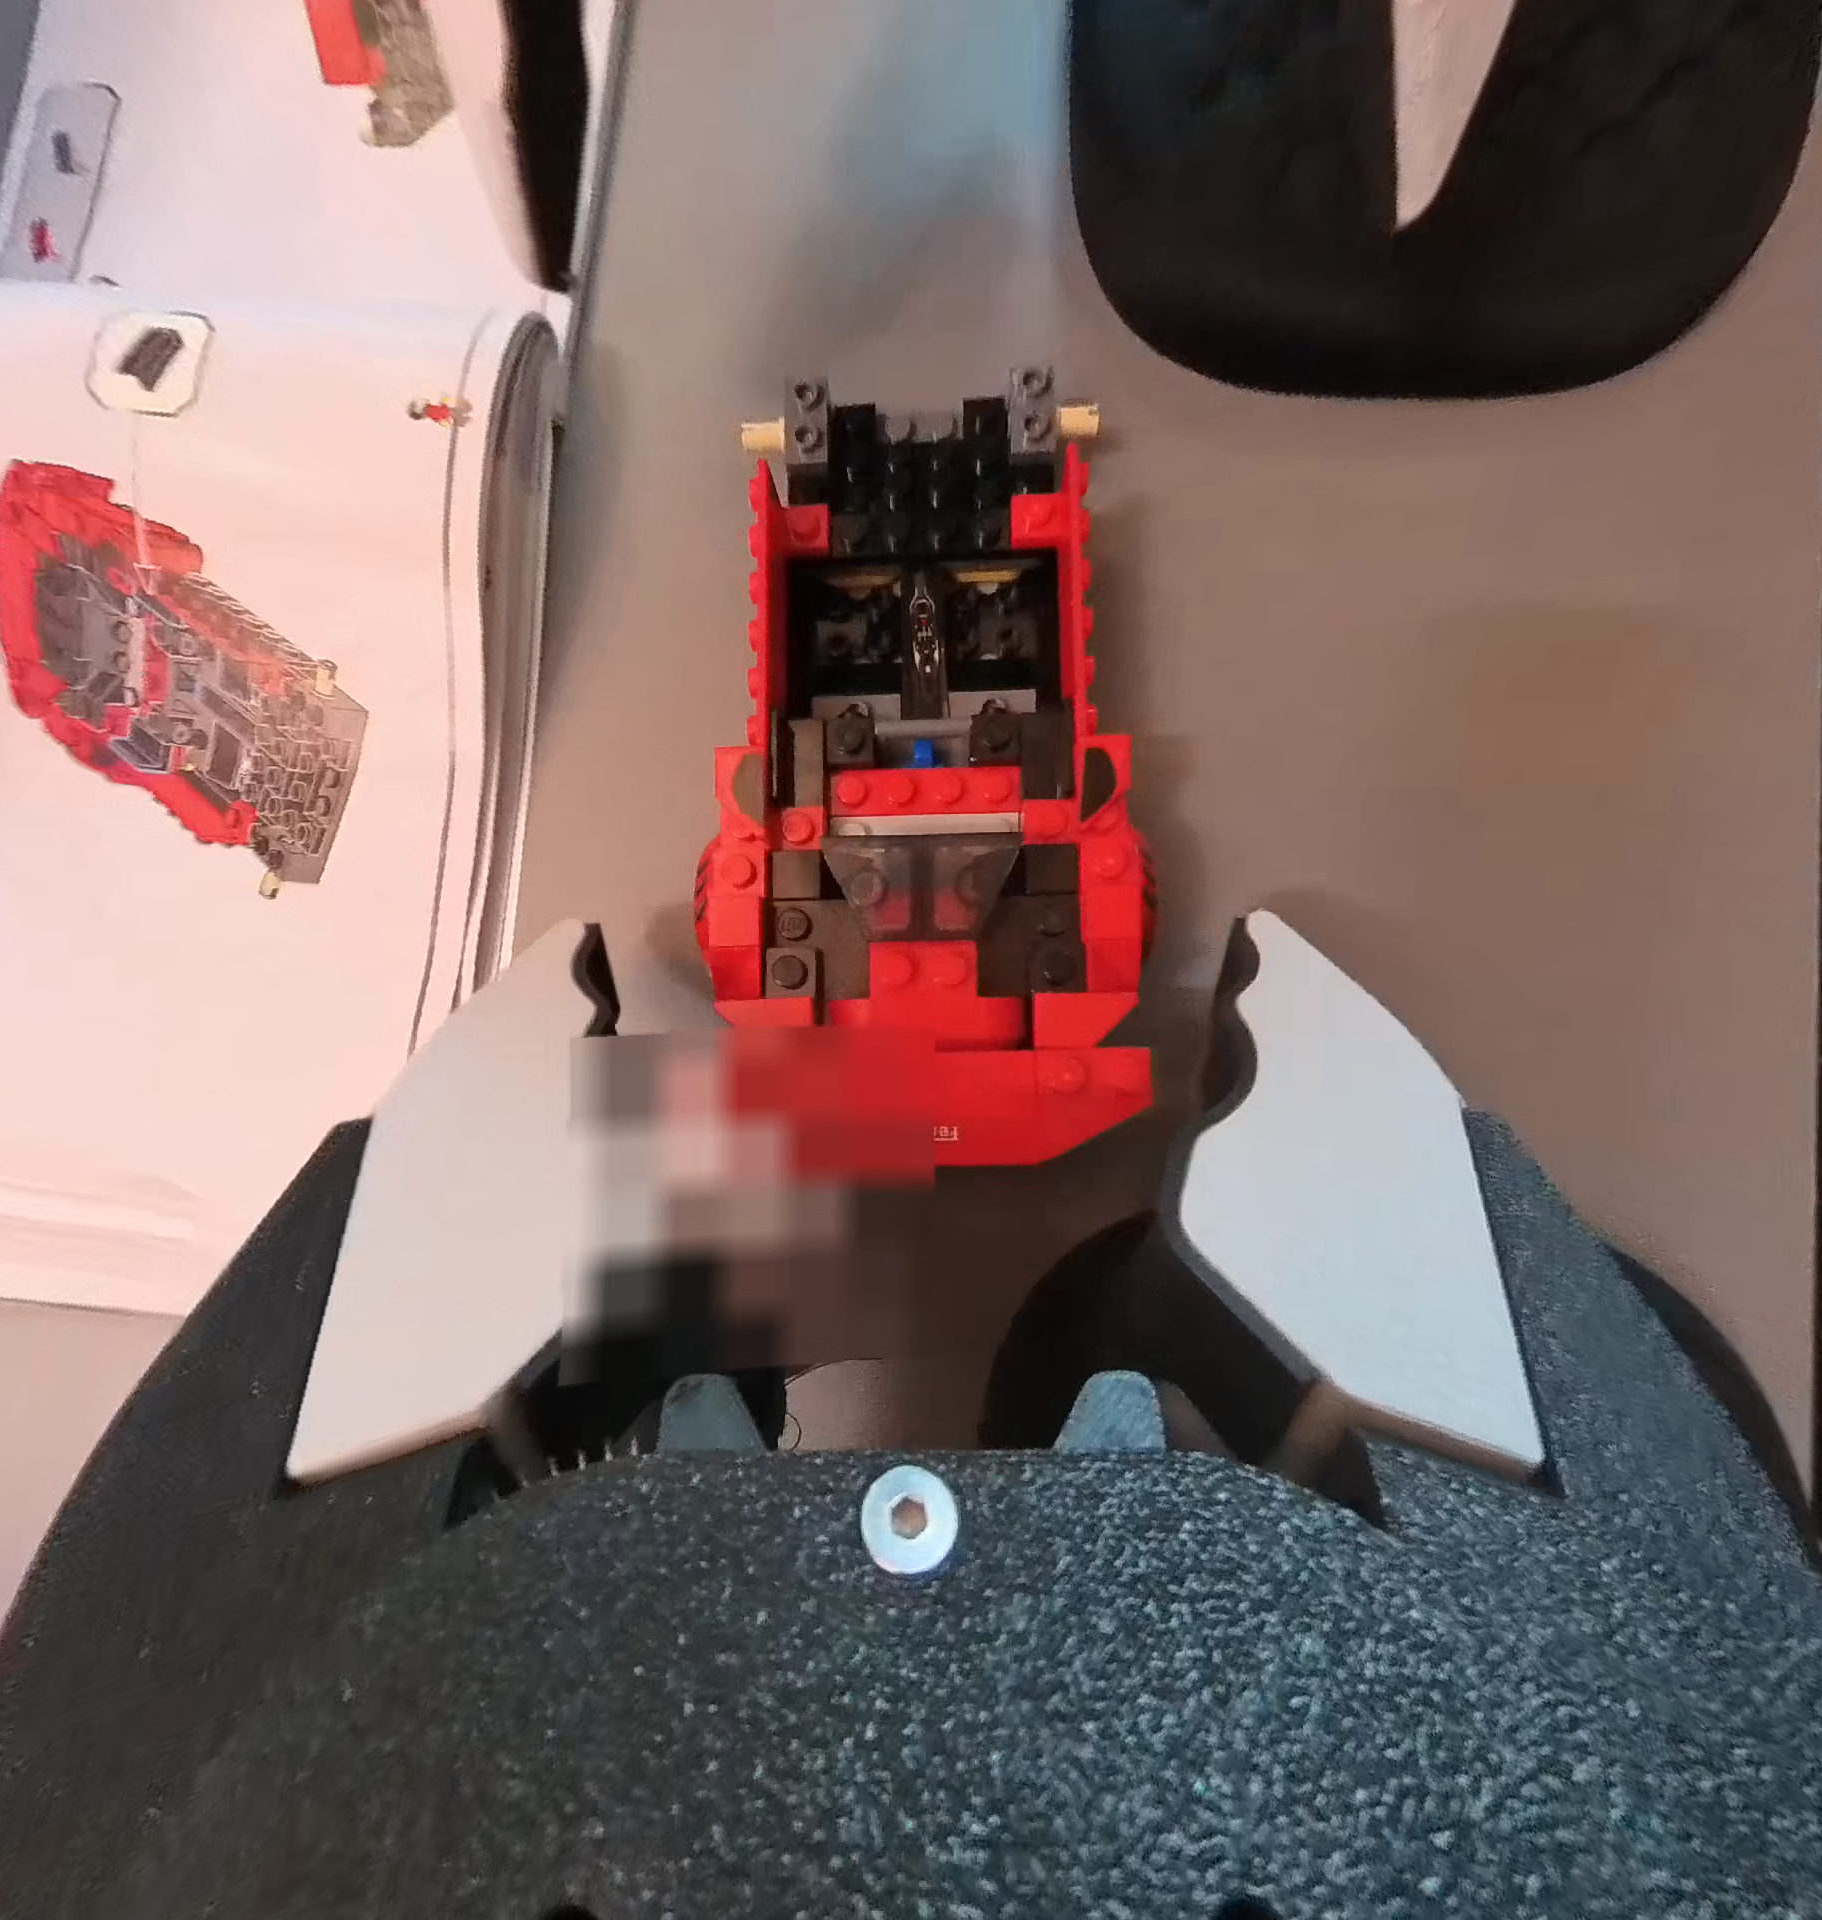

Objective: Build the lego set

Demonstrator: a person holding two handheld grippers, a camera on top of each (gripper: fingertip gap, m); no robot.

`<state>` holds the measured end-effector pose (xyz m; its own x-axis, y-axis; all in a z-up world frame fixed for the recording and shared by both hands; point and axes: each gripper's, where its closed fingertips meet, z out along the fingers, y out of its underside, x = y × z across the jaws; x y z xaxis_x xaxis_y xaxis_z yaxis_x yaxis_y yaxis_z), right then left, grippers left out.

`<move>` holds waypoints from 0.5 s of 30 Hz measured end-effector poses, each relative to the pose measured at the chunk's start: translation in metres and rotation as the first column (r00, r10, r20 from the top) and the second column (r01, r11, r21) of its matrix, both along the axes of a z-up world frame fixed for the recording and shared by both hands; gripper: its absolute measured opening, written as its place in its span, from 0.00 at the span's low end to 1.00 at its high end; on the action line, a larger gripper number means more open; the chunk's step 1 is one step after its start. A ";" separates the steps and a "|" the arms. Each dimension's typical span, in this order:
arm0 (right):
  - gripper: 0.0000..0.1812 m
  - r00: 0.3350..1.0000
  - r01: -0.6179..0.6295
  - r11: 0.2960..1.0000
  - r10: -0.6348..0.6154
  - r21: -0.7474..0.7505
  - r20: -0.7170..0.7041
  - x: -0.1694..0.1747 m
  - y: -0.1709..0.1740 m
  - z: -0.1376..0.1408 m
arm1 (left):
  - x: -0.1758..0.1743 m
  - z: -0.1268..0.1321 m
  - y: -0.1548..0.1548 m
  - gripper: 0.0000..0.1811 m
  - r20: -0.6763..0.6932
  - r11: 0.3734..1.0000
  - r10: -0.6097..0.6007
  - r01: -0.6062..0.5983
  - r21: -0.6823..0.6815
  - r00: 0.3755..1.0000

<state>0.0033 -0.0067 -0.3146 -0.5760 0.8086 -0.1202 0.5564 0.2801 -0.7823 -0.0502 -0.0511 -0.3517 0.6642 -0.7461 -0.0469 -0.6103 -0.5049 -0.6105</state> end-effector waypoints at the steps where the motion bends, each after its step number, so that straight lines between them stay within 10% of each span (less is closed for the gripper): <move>1: 0.61 1.000 0.000 1.000 0.000 -0.028 -0.007 0.000 -0.001 0.002 | -0.001 0.003 0.000 0.60 0.006 1.000 0.016 -0.016 0.013 1.000; 15: 0.49 0.998 -0.032 0.988 0.022 0.152 0.067 -0.007 -0.009 -0.035 | -0.011 0.003 -0.005 0.50 -0.057 0.997 0.059 -0.056 0.059 0.997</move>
<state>-0.0040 -0.0154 -0.3499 -0.5929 0.8046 -0.0344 0.5950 0.4089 -0.6920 -0.0612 -0.0562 -0.3487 0.7006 -0.7019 -0.1285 -0.6170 -0.5054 -0.6033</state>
